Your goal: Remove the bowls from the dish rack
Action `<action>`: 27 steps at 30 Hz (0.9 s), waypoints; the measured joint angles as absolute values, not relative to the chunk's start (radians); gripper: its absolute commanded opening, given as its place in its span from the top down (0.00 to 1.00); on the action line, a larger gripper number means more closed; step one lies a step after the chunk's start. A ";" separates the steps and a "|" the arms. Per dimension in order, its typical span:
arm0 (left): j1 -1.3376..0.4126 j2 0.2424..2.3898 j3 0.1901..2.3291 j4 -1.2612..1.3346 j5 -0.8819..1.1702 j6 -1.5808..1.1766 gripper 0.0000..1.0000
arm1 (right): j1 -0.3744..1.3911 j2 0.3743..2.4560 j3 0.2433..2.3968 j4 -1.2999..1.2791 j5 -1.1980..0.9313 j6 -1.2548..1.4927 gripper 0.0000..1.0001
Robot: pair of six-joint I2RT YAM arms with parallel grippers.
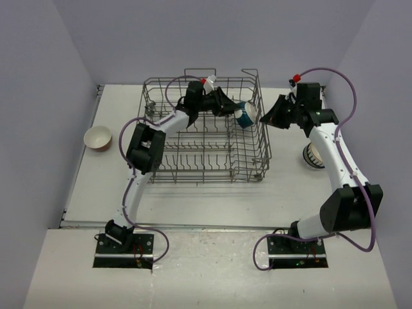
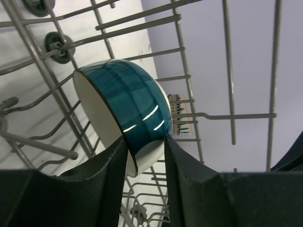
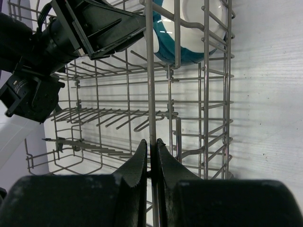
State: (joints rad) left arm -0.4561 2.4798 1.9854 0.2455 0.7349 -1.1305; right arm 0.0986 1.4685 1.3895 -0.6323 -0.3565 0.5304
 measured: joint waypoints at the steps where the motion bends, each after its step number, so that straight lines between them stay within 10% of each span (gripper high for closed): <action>1: -0.457 2.481 1.985 0.263 0.736 -1.145 0.64 | 0.099 1.470 1.390 -0.632 -0.356 0.530 1.00; 12: -0.481 2.568 2.041 0.410 0.736 -1.312 0.60 | 0.105 1.473 1.392 -0.630 -0.356 0.532 1.00; 19: -0.502 2.578 2.054 0.477 0.735 -1.378 1.00 | 0.106 1.475 1.393 -0.627 -0.357 0.533 1.00; 27: -0.516 2.577 2.052 0.510 0.721 -1.393 1.00 | 0.112 1.479 1.395 -0.624 -0.358 0.536 1.00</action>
State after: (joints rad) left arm -0.5159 2.5767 2.0521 0.5098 0.7212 -1.3933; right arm 0.1120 1.4792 1.3949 -0.6235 -0.3576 0.5362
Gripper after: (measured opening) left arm 0.061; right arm 0.045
